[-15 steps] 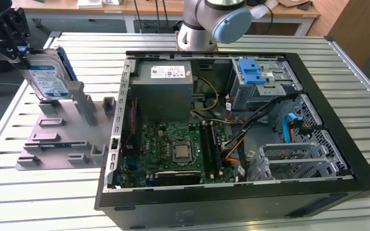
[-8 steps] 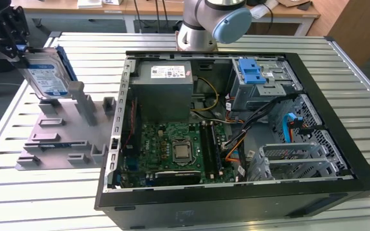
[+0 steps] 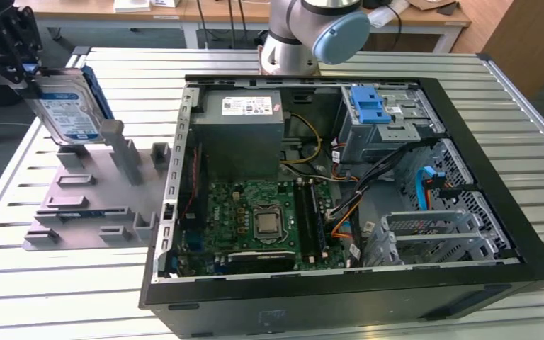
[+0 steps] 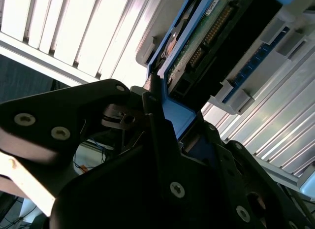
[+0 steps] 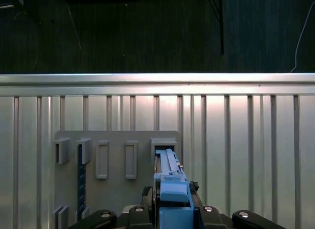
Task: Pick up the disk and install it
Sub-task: 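Pick up the disk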
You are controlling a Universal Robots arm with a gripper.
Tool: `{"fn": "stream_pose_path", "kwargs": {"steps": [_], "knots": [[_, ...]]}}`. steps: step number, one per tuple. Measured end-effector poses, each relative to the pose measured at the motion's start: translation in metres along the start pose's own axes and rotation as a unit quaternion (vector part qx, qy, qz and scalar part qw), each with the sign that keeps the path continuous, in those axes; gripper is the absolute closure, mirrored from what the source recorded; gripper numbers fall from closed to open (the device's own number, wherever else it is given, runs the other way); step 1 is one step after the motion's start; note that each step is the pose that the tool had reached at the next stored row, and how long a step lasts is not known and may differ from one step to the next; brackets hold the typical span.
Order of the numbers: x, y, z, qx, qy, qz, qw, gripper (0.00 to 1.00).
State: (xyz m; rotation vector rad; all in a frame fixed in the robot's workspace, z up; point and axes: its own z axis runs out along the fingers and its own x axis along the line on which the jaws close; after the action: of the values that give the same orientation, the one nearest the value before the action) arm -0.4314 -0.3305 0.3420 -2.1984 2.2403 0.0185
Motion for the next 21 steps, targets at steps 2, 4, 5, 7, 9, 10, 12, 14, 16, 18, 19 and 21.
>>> {"fn": "stream_pose_path", "kwargs": {"steps": [2, 4, 5, 7, 9, 10, 12, 14, 16, 18, 19, 21], "knots": [[0.0, 0.0, -0.0006, 0.0, 0.0, 0.0, 1.0, 0.64], [0.0, 0.0, -0.0013, -0.0001, 0.0, 0.0, 1.0, 0.64], [0.0, 0.0, -0.0016, -0.0001, 0.0, 0.0, 1.0, 0.64], [0.0, 0.0, -0.0023, -0.0001, 0.0, 0.0, 1.0, 0.64], [-0.0001, 0.0, -0.0033, -0.0001, 0.0, 0.0, 1.0, 0.64], [-0.0001, 0.0, -0.0037, 0.0, 0.0, 0.0, 1.0, 0.64], [-0.0001, 0.0, -0.0045, 0.0, 0.0, 0.0, 1.0, 0.64], [-0.0001, 0.0, -0.0048, 0.0, 0.0, 0.0, 1.0, 0.64], [-0.0001, 0.0, -0.0054, 0.0, 0.0, 0.0, 1.0, 0.64], [-0.0001, 0.0, -0.0056, 0.0001, 0.0, 0.0, 1.0, 0.64], [-0.0001, 0.0, -0.0058, 0.0, 0.0, 0.0, 1.0, 0.64], [-0.0001, 0.0, -0.0061, -0.0001, 0.0, 0.0, 1.0, 0.64]]}}
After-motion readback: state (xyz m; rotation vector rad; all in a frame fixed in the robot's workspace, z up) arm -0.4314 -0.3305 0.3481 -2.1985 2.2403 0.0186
